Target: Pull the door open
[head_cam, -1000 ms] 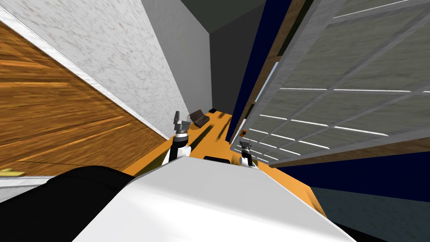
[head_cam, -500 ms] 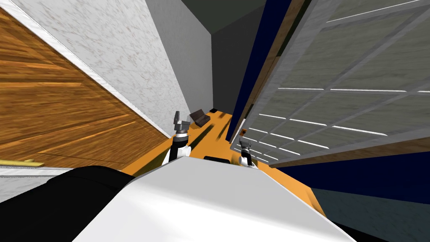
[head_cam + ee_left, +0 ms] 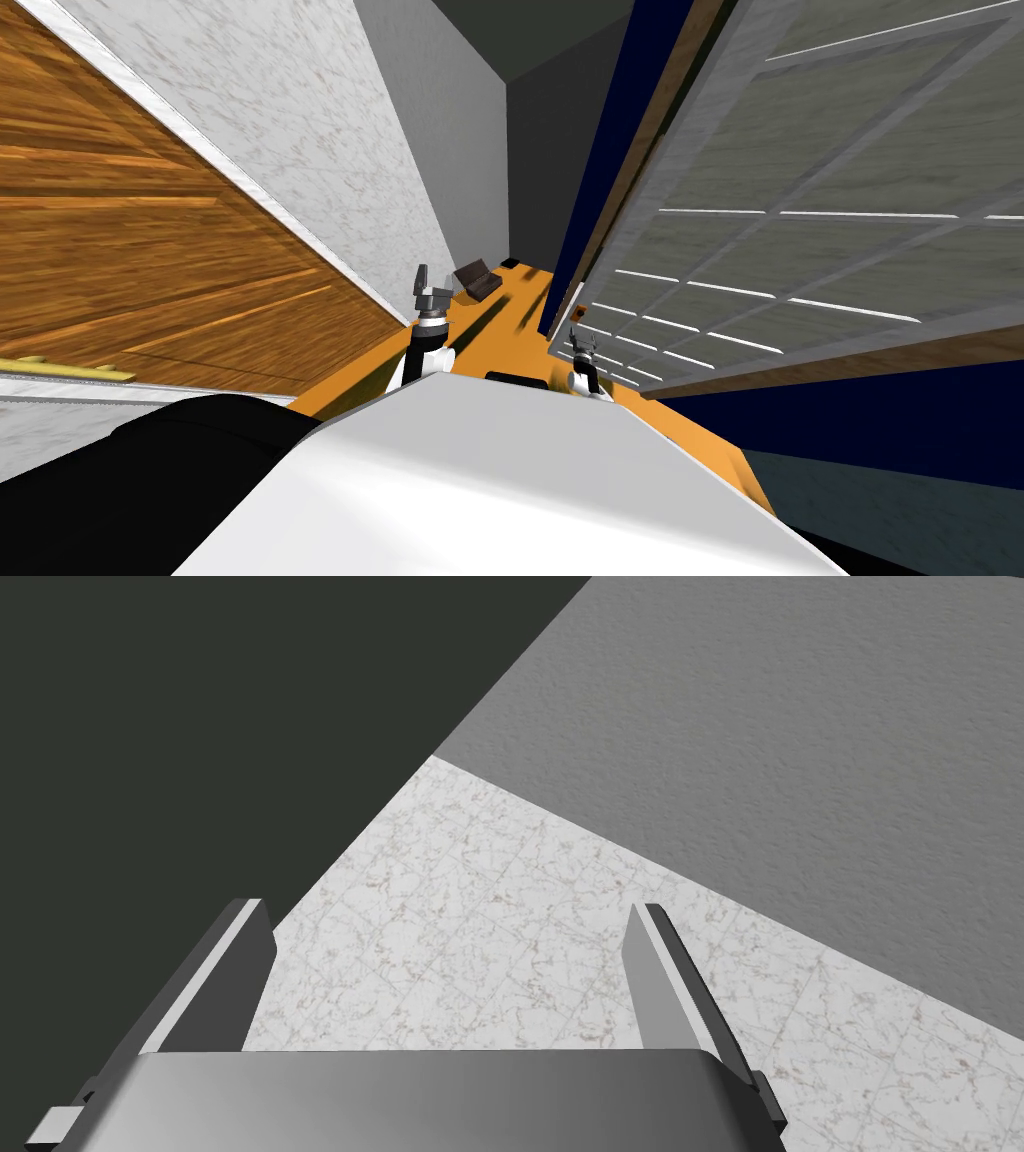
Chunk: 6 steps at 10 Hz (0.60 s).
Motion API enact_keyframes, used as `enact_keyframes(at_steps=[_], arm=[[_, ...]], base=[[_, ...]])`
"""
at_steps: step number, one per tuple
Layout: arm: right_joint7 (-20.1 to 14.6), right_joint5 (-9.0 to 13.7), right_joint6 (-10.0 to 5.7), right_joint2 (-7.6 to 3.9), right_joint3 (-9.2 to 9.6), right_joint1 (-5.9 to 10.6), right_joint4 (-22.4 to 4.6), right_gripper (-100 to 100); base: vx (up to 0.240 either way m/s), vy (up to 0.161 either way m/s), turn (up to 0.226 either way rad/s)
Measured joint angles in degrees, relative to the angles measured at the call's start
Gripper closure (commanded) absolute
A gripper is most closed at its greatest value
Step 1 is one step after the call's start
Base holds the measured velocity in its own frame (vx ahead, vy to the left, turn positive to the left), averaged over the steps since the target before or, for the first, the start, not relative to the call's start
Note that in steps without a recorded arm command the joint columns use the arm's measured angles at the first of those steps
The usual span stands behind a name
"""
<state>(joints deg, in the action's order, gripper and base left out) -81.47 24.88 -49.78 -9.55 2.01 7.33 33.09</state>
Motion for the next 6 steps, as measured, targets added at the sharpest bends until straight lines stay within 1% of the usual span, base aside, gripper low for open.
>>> enact_keyframes(at_steps=[1,2,3,4,5,6], arm=[[-1.08,0.34,0.02,0.03,0.15,0.06,-0.04,-100],[-1.32,0.38,0.03,0.03,0.17,0.06,-0.04,-100],[-1.81,0.5,-0.12,-0.59,0.02,-0.03,-0.44,-100],[-2.17,0.64,-0.07,-0.97,-0.15,-0.56,0.02,-100],[-3.17,0.73,-0.94,-1.74,-0.2,0.14,-2.06,-100],[-3.27,1.02,-0.11,-2.3,-0.6,-1.88,0.98,-100]], base=[[-0.017,-0.007,0.004],[0.126,0.026,0.083],[0.186,0.015,0.085],[0.192,0.007,0.098],[0.206,-0.023,0.137],[0.135,-0.023,0.035]])
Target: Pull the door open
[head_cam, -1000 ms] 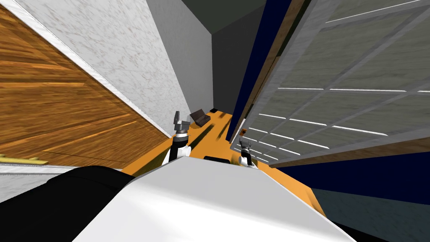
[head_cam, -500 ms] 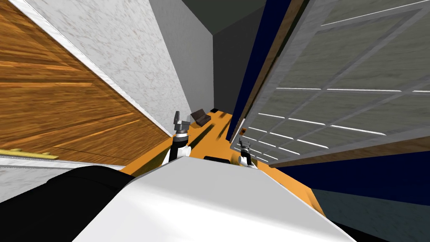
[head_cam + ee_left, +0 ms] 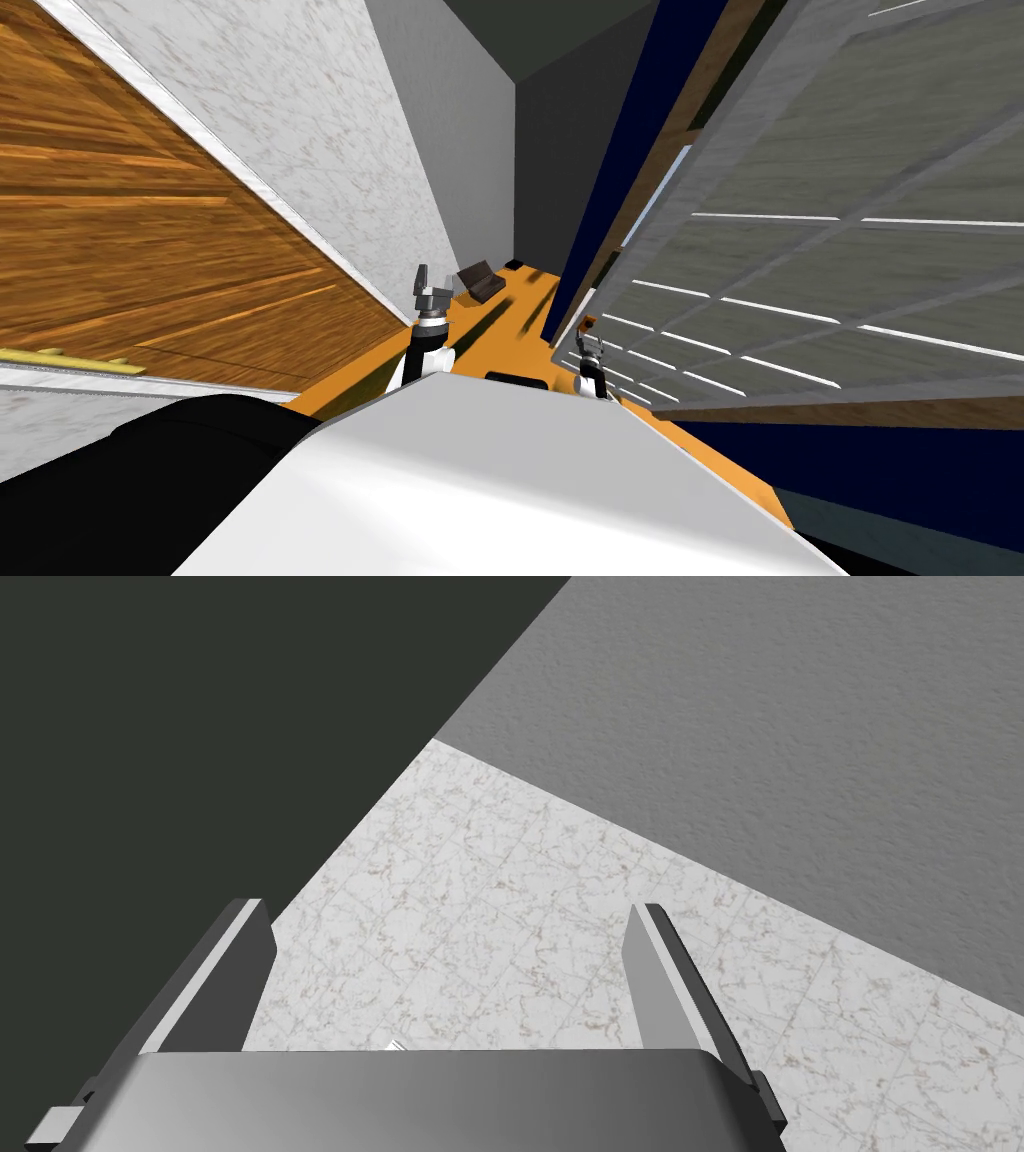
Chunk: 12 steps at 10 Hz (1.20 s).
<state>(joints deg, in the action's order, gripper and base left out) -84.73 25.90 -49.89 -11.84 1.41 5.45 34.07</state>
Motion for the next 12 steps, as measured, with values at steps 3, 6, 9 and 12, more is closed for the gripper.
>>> enact_keyframes(at_steps=[3,6,9,12], arm=[[-2.9,0.3,-2.39,-2.19,-0.26,0.88,-4.69,-100],[-3.84,0.65,-1.87,-3.46,-0.68,-0.59,-3.02,100],[-3.68,0.62,-1.79,-3.37,-0.64,-0.54,-3.04,100],[-3.66,0.6,-1.71,-3.31,-0.6,-0.61,-3.09,100]], base=[[0.161,-0.015,0.094],[0.068,-0.019,0.025],[-0.02,0.006,0.002],[-0.043,0.0,0.026]])
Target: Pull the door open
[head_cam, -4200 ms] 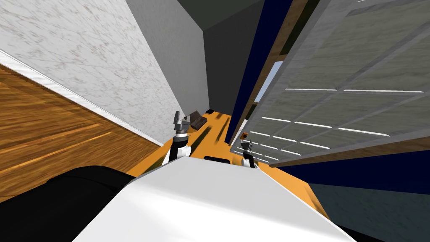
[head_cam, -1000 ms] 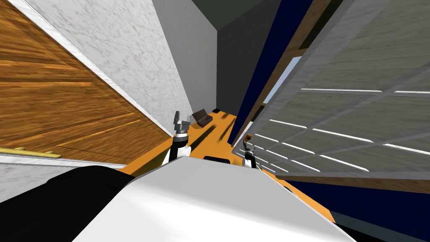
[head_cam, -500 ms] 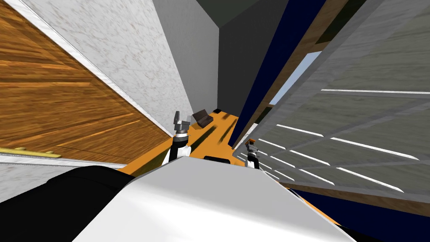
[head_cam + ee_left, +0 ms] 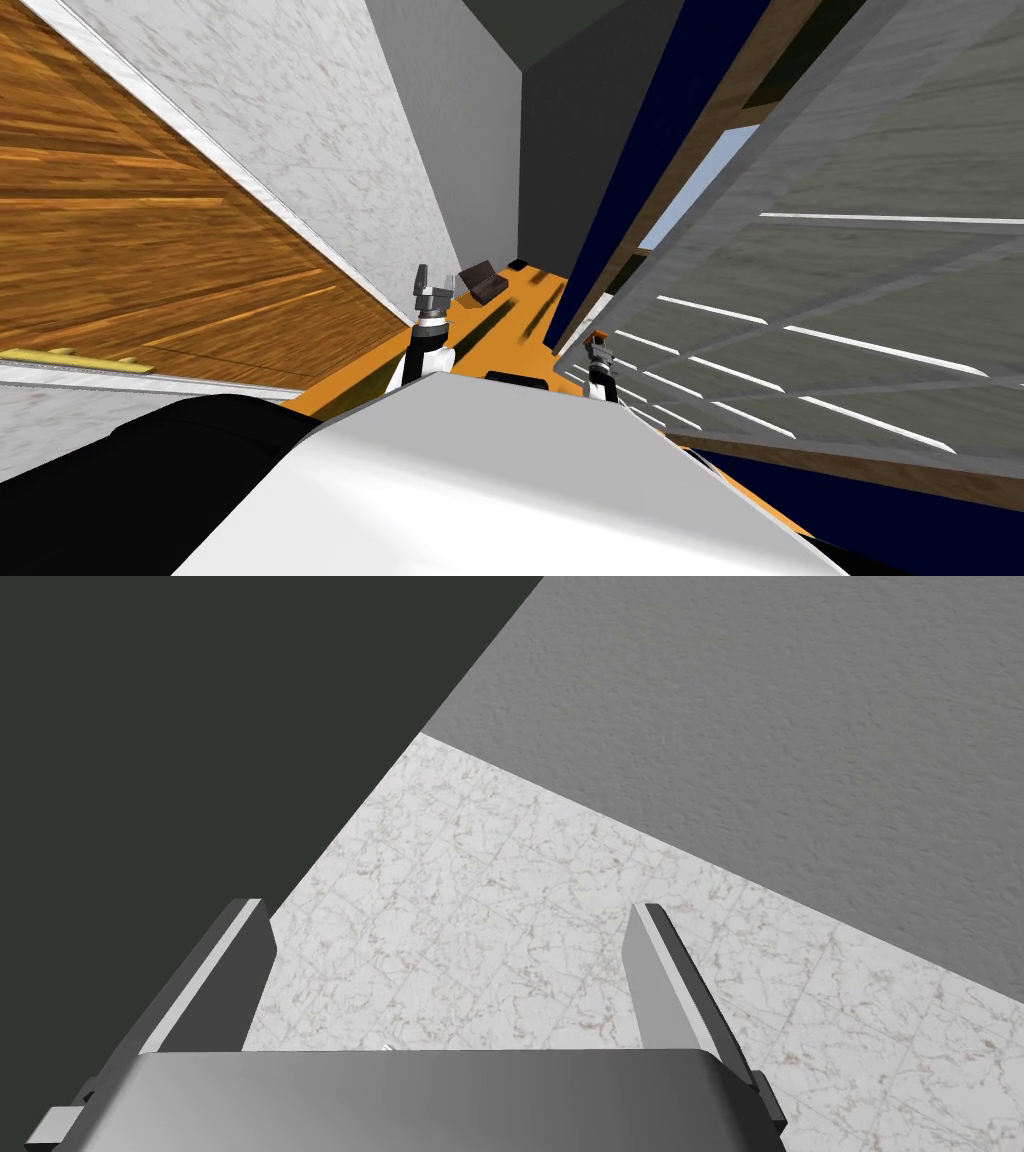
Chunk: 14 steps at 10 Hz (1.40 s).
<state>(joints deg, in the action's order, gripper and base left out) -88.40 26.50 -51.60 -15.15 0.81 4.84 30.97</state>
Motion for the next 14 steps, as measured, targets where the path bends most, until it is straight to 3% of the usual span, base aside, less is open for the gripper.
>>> enact_keyframes(at_steps=[4,7,11,14], arm=[[-2.02,-1.19,0.07,-1.14,1.98,-0.88,1.17,100],[-5.09,-2.63,-0.9,-2.48,4.42,-1.1,0.59,100],[-7.08,-3.91,-1.03,-3.27,6.58,-1.83,1.28,100],[-9.13,-5.23,-2.41,-4.31,8.62,-1.93,0.95,100]], base=[[-0.211,-0.021,0.094],[-0.242,-0.038,0.1],[-0.174,-0.023,0.065],[-0.216,-0.023,0.049]])
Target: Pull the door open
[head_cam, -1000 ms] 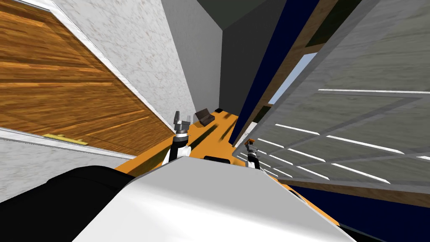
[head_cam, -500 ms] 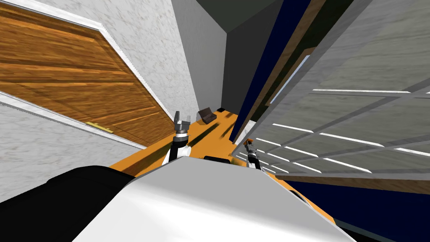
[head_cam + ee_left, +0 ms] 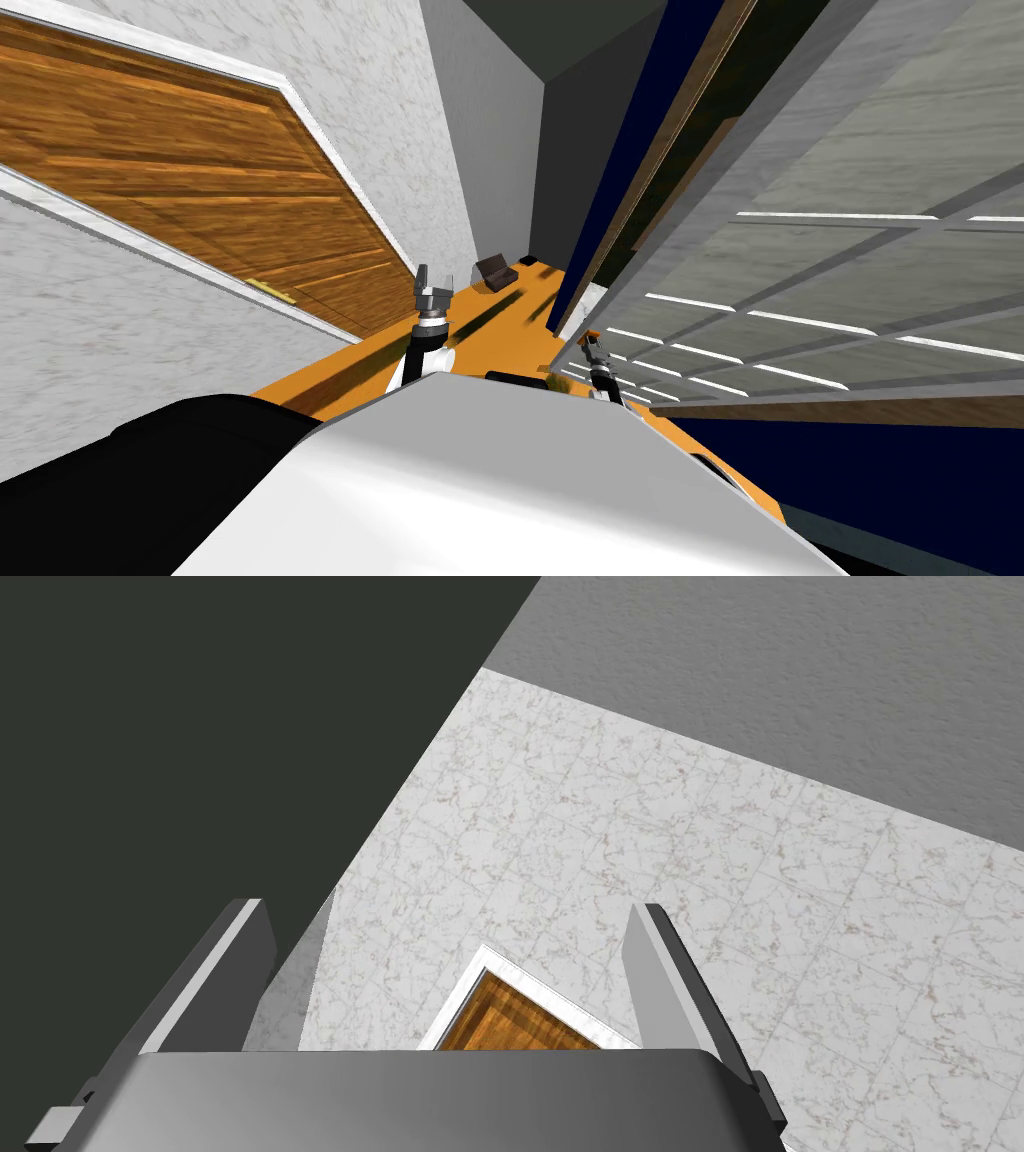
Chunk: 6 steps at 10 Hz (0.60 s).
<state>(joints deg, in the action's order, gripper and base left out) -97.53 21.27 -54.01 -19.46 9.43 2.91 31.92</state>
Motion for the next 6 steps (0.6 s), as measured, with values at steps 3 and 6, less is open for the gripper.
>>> enact_keyframes(at_steps=[3,6], arm=[[-1.93,-1.43,-0.02,-1.47,2.28,-1.75,2.65,100],[-3.49,-2.36,-1.27,-2.13,3.88,-2.05,1.7,100]], base=[[-0.266,-0.06,0.052],[-0.189,-0.045,0.117]])
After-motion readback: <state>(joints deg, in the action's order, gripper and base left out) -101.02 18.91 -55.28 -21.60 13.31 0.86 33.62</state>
